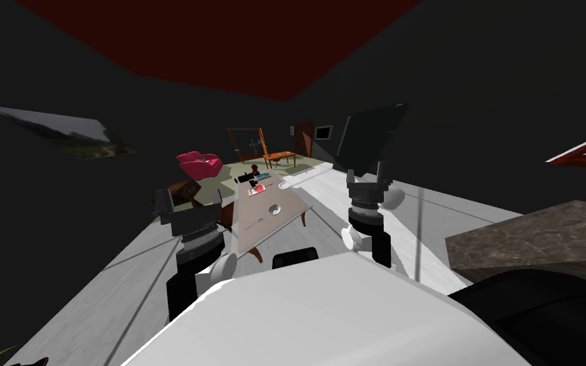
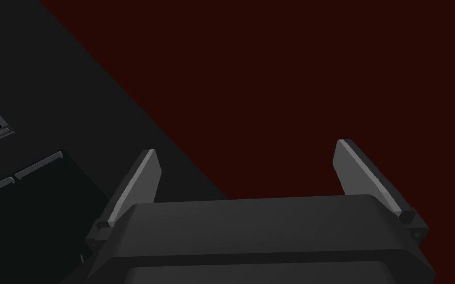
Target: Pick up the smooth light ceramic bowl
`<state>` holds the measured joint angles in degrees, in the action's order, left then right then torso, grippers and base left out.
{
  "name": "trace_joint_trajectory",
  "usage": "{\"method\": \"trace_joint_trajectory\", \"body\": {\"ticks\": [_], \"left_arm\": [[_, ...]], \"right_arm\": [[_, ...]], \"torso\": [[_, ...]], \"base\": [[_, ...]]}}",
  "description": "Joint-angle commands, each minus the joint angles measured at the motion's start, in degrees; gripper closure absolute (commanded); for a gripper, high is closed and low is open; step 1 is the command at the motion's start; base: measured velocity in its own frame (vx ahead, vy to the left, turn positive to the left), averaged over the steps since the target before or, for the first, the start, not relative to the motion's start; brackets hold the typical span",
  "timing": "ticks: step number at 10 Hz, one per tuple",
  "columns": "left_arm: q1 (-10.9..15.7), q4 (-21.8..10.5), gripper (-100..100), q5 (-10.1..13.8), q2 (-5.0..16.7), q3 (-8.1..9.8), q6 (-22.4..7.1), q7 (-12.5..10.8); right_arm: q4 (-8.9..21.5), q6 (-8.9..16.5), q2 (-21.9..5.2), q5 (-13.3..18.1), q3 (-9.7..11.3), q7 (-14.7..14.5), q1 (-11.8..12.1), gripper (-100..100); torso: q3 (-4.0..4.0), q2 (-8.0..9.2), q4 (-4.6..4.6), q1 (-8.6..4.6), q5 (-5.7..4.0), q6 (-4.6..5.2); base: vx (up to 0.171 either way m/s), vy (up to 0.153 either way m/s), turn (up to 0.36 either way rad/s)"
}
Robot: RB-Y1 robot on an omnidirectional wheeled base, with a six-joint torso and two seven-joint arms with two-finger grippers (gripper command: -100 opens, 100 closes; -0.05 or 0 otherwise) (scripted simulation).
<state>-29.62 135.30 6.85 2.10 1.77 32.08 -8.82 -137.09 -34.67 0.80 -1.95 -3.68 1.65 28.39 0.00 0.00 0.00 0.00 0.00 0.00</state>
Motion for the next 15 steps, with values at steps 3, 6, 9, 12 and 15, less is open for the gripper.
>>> {"method": "trace_joint_trajectory", "body": {"ticks": [3,6,9,12,15], "left_arm": [[-1.9,-4.3,-100,-0.3,2.5,-0.30,-1.1,-3.4],[-3.7,-8.7,-100,-0.5,4.6,-0.40,-2.2,-6.7],[-5.1,-12.5,-100,-0.6,6.4,-0.40,-2.9,-9.3],[-6.5,-16.7,-100,-0.6,8.3,-0.33,-3.7,-12.1],[-8.8,-23.2,-100,-0.6,11.2,-0.25,-4.8,-16.5]], "right_arm": [[0.0,0.0,0.0,0.0,0.0,0.0,0.0,0],[0.0,0.0,0.0,0.0,0.0,0.0,0.0,0],[0.0,0.0,0.0,0.0,0.0,0.0,0.0,0],[0.0,0.0,0.0,0.0,0.0,0.0,0.0,0],[0.0,0.0,0.0,0.0,0.0,0.0,0.0,0]], "torso": [[0.01,0.02,0.00,-0.07,-0.01,0.02],[-0.03,-0.05,-0.01,-0.05,-0.01,0.02],[-0.03,-0.05,-0.01,-0.04,-0.01,0.01],[-0.05,-0.09,-0.02,-0.02,-0.01,-0.03],[-0.07,-0.13,-0.03,-0.03,-0.01,0.01]], "base": [[-0.002,-0.020,-0.208],[0.018,-0.017,-0.214],[0.018,-0.017,-0.171],[0.028,-0.013,-0.187],[0.039,-0.022,-0.362]]}}
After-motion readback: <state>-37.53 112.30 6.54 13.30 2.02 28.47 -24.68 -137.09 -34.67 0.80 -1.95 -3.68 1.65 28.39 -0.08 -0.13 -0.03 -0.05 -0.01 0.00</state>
